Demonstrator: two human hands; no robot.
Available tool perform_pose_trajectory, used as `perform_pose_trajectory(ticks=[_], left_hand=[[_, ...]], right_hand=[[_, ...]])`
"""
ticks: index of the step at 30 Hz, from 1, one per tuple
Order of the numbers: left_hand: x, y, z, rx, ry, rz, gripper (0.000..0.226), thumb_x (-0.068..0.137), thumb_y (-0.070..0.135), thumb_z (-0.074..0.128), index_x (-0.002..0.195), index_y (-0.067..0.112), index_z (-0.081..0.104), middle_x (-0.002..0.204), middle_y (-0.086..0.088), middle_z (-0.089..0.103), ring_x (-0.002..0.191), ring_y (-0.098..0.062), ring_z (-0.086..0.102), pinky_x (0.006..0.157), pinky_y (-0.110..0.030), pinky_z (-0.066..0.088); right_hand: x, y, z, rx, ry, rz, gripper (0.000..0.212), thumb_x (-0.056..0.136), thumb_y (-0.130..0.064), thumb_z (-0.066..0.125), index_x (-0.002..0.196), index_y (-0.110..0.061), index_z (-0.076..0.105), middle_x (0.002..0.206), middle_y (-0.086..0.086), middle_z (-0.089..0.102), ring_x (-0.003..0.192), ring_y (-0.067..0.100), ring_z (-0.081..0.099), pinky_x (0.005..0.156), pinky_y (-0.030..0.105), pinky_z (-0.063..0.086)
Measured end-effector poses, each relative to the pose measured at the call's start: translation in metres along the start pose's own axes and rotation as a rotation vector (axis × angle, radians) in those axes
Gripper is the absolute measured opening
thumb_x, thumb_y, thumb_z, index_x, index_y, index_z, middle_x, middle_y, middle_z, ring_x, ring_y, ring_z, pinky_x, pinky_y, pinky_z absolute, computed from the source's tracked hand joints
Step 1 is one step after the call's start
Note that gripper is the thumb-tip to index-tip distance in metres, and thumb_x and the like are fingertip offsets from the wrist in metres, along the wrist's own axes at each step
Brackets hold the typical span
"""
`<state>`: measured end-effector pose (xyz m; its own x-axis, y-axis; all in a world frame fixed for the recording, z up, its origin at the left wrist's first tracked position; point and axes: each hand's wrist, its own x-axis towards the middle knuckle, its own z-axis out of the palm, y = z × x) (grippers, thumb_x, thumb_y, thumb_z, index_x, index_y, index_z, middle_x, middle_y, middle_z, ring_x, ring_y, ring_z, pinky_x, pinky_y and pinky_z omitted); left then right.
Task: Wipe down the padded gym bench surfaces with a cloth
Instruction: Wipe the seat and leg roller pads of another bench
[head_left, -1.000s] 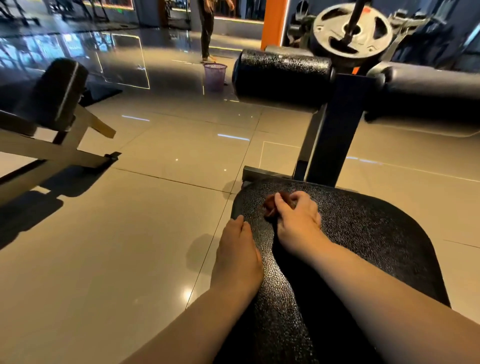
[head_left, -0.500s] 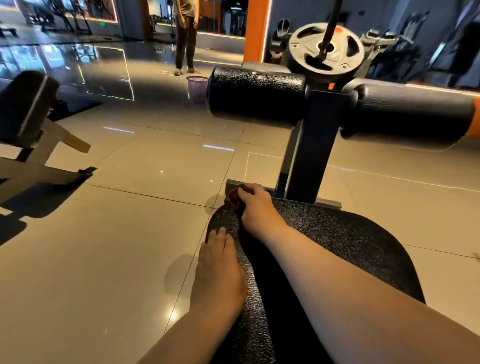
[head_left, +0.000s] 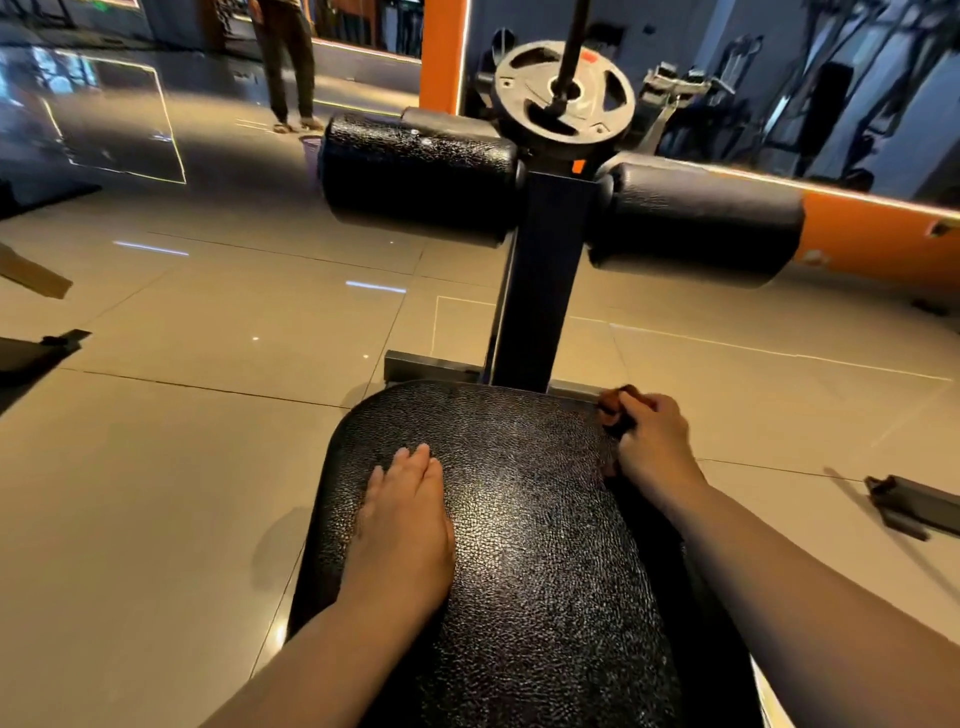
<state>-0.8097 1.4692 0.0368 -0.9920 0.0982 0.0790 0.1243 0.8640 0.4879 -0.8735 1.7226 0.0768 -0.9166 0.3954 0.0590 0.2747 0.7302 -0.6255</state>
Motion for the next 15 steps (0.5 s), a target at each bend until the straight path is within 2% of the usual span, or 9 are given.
perform_pose_trajectory(ticks=[2, 3, 5, 8, 11, 15], left_hand=[[-0.003, 0.001, 0.000, -0.003, -0.004, 0.007, 0.056, 0.106, 0.020, 0.031, 0.158, 0.021, 0.012, 0.166, 0.005, 0.003, 0.153, -0.013, -0.005, 0.125, -0.035, -0.003], [-0.004, 0.001, 0.000, -0.002, -0.002, 0.017, 0.056, 0.106, 0.021, 0.031, 0.158, 0.021, 0.011, 0.166, 0.005, 0.003, 0.153, -0.013, -0.005, 0.125, -0.035, -0.003], [-0.005, 0.000, -0.001, 0.000, -0.003, 0.032, 0.055, 0.106, 0.022, 0.030, 0.158, 0.020, 0.012, 0.166, 0.004, 0.004, 0.153, -0.014, -0.004, 0.124, -0.034, -0.003], [-0.008, -0.002, -0.001, 0.021, -0.021, 0.050, 0.055, 0.106, 0.023, 0.031, 0.158, 0.019, 0.013, 0.166, 0.002, 0.007, 0.153, -0.015, -0.001, 0.125, -0.035, 0.000], [-0.012, -0.002, -0.001, 0.050, -0.036, 0.069, 0.056, 0.105, 0.022, 0.032, 0.158, 0.018, 0.015, 0.166, 0.001, 0.008, 0.153, -0.017, 0.001, 0.125, -0.036, 0.001], [-0.019, -0.002, -0.004, 0.051, -0.060, 0.111, 0.055, 0.105, 0.023, 0.034, 0.157, 0.015, 0.018, 0.166, 0.000, 0.011, 0.153, -0.017, 0.002, 0.125, -0.034, 0.000]], right_hand=[[-0.012, 0.014, -0.009, 0.034, 0.084, 0.088, 0.052, 0.094, 0.004, 0.047, 0.144, -0.007, 0.048, 0.143, 0.014, 0.040, 0.129, 0.030, 0.044, 0.101, 0.021, 0.033], [-0.021, 0.017, -0.009, 0.030, 0.105, 0.098, 0.052, 0.095, 0.003, 0.046, 0.146, -0.007, 0.047, 0.143, 0.014, 0.040, 0.129, 0.030, 0.044, 0.098, 0.021, 0.033], [-0.043, 0.014, -0.004, -0.047, 0.066, 0.048, 0.056, 0.094, 0.000, 0.046, 0.150, -0.011, 0.043, 0.147, 0.016, 0.036, 0.134, 0.034, 0.037, 0.107, 0.028, 0.032], [-0.075, -0.002, 0.015, -0.157, -0.035, -0.069, 0.064, 0.096, -0.001, 0.046, 0.156, -0.017, 0.032, 0.159, 0.013, 0.024, 0.145, 0.031, 0.023, 0.120, 0.037, 0.020], [-0.120, -0.019, 0.033, -0.115, -0.123, -0.252, 0.067, 0.099, -0.003, 0.045, 0.159, -0.026, 0.025, 0.163, -0.001, 0.019, 0.149, 0.019, 0.017, 0.123, 0.037, 0.015], [-0.165, -0.015, 0.029, -0.135, -0.407, -0.613, 0.063, 0.096, -0.008, 0.046, 0.155, -0.030, 0.037, 0.160, -0.006, 0.028, 0.147, 0.011, 0.022, 0.120, 0.019, 0.009]])
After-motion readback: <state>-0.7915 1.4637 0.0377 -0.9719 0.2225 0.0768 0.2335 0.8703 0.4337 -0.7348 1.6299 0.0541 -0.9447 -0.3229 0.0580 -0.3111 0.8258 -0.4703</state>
